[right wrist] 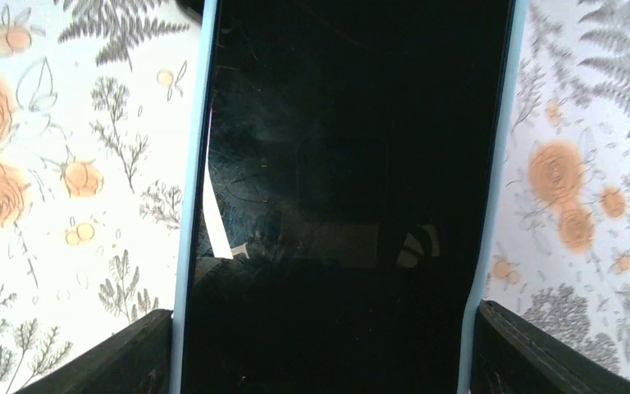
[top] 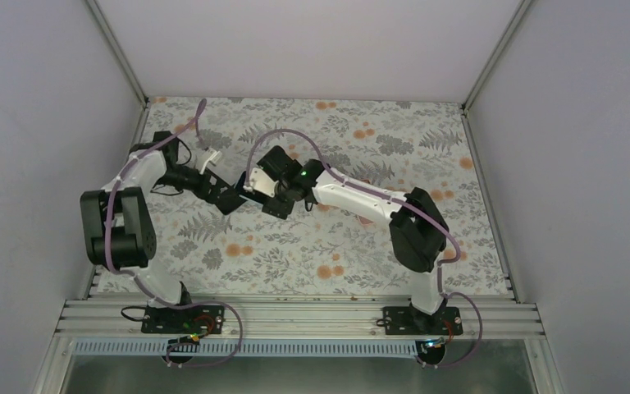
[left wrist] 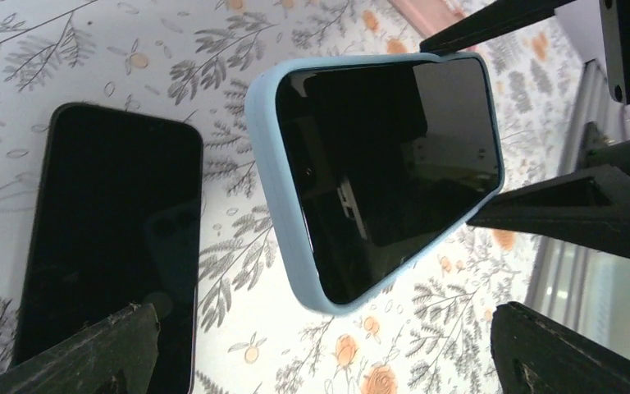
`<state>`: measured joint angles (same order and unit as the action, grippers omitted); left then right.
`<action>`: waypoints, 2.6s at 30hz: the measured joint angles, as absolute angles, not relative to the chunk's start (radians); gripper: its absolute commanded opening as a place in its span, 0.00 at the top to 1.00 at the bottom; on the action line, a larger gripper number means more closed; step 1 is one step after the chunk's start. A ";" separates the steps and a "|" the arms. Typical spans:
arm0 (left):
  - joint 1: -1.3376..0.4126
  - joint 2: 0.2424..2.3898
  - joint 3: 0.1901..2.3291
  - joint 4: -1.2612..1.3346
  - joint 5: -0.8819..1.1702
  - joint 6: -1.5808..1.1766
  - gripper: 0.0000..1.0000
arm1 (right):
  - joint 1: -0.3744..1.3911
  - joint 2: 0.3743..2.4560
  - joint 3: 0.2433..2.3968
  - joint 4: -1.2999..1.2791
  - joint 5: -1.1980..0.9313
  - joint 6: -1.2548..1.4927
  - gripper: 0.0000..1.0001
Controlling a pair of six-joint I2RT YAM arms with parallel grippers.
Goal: Take the phone out of the phone case
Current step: Pick up the phone at the center of the board.
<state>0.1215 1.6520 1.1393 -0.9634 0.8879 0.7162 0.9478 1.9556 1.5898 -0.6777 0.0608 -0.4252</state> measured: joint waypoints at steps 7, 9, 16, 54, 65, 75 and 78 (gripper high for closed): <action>0.108 1.803 1.273 -1.072 0.989 0.772 0.00 | 0.947 1.957 1.659 -0.686 0.060 -0.419 0.39; 0.096 1.817 1.297 -1.090 1.007 0.777 0.02 | 0.947 1.964 1.678 -0.686 0.060 -0.418 0.39; 0.039 1.822 1.326 -1.127 1.045 0.780 0.49 | 0.947 1.992 1.691 -0.689 0.062 -0.418 0.41; -0.068 1.738 1.493 -1.084 0.927 0.870 0.98 | 0.546 1.555 1.362 -0.833 -0.475 -0.540 0.00; -0.212 1.499 1.328 -0.878 0.834 0.853 0.98 | 0.447 1.579 1.357 -0.823 -0.619 -0.624 0.08; -0.206 1.435 1.278 -0.839 0.820 0.864 0.98 | 0.392 1.628 1.372 -0.857 -0.819 -0.741 0.41; -0.206 1.435 1.269 -0.840 0.824 0.864 0.98 | 0.392 1.660 1.395 -0.851 -0.834 -0.745 0.48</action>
<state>-0.2058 1.4349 1.2690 -0.8398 0.8238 0.8639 0.3923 1.6600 1.3952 -0.8513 -0.8337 -0.7452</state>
